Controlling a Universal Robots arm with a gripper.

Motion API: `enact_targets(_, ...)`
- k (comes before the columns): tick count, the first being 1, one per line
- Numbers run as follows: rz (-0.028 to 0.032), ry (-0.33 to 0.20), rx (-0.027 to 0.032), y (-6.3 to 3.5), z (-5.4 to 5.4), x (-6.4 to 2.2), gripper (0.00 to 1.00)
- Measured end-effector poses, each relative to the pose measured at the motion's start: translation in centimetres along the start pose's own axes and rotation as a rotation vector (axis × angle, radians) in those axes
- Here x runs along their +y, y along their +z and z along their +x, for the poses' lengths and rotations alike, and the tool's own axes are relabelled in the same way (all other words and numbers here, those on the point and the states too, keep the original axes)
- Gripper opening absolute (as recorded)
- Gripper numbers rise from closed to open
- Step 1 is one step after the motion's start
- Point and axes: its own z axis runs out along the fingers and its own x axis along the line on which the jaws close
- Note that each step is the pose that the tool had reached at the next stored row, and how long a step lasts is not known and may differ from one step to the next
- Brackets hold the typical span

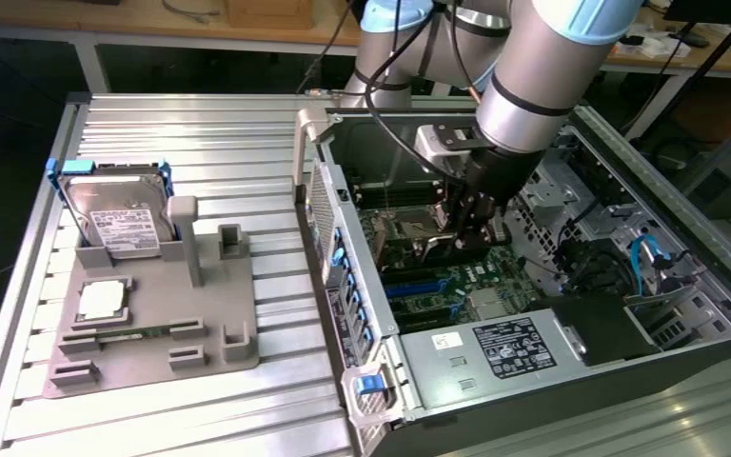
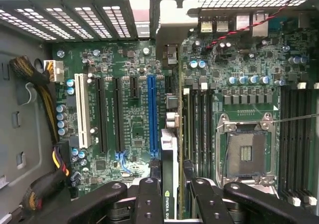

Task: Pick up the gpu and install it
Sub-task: 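Insert the gpu into the slot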

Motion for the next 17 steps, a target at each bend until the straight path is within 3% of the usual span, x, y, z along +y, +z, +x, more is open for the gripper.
enact_targets(6, -0.0015, 0.000, 0.0005, 0.37, 0.6, 0.13, 0.27)
enact_targets(12, -0.0037, 0.000, 0.0071, 0.54, 1.1, 0.16, 0.27)
enact_targets(17, -0.0046, 0.000, 0.0083, 0.58, 1.6, 0.21, 0.27)
